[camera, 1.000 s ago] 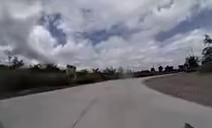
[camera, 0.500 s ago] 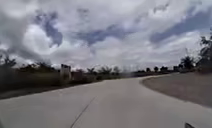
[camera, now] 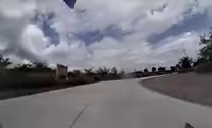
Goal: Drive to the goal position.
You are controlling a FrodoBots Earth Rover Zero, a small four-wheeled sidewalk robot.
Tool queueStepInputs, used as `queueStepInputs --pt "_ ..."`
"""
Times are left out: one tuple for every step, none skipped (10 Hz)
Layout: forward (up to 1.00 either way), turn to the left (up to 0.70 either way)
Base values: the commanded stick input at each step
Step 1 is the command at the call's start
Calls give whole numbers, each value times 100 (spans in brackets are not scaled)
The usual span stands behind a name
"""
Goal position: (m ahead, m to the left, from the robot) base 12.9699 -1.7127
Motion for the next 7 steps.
queueStepInputs --pt "69 -11" --pt "69 -11" --pt "69 -11" --pt "69 -11" --pt "69 -11" --pt "69 -11" --pt "69 -11"
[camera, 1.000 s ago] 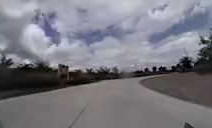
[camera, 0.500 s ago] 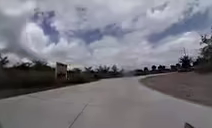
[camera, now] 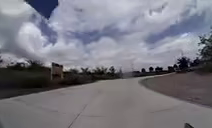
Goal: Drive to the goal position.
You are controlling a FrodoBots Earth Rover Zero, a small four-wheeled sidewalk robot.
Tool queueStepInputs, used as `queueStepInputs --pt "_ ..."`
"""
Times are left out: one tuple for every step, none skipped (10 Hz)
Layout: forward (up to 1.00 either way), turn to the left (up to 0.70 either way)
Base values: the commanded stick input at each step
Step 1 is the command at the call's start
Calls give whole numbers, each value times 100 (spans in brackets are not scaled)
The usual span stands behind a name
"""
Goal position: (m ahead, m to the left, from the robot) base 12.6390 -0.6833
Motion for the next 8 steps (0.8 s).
queueStepInputs --pt "69 -11" --pt "69 -11" --pt "69 -11" --pt "69 -11" --pt "69 -11" --pt "69 -11" --pt "69 -11" --pt "69 -11"
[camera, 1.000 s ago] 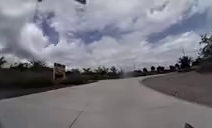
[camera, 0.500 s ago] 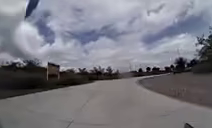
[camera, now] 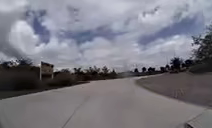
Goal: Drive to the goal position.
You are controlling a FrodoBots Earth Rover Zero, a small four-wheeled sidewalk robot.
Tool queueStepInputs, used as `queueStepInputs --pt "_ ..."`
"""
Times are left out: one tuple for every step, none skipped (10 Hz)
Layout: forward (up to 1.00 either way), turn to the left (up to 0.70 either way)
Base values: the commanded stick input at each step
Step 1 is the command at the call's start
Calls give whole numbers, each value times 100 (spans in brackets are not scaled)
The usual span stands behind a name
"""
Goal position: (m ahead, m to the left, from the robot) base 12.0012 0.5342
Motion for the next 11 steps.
queueStepInputs --pt "69 -11" --pt "69 -11" --pt "69 -11" --pt "69 -11" --pt "69 -10" --pt "69 -4" --pt "69 1" --pt "69 1" --pt "69 1" --pt "69 1" --pt "69 1"
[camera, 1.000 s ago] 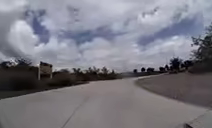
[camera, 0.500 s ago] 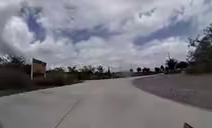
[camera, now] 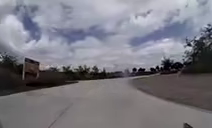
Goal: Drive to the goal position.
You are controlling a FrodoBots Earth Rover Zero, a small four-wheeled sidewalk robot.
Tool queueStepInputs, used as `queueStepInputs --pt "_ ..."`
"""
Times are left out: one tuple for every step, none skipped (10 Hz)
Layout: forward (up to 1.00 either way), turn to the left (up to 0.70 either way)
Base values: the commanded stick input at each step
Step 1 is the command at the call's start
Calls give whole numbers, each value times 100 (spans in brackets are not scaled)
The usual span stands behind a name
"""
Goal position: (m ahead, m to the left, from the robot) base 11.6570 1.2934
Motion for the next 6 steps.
queueStepInputs --pt "69 1" --pt "69 1" --pt "69 1" --pt "69 1" --pt "69 1" --pt "69 1"
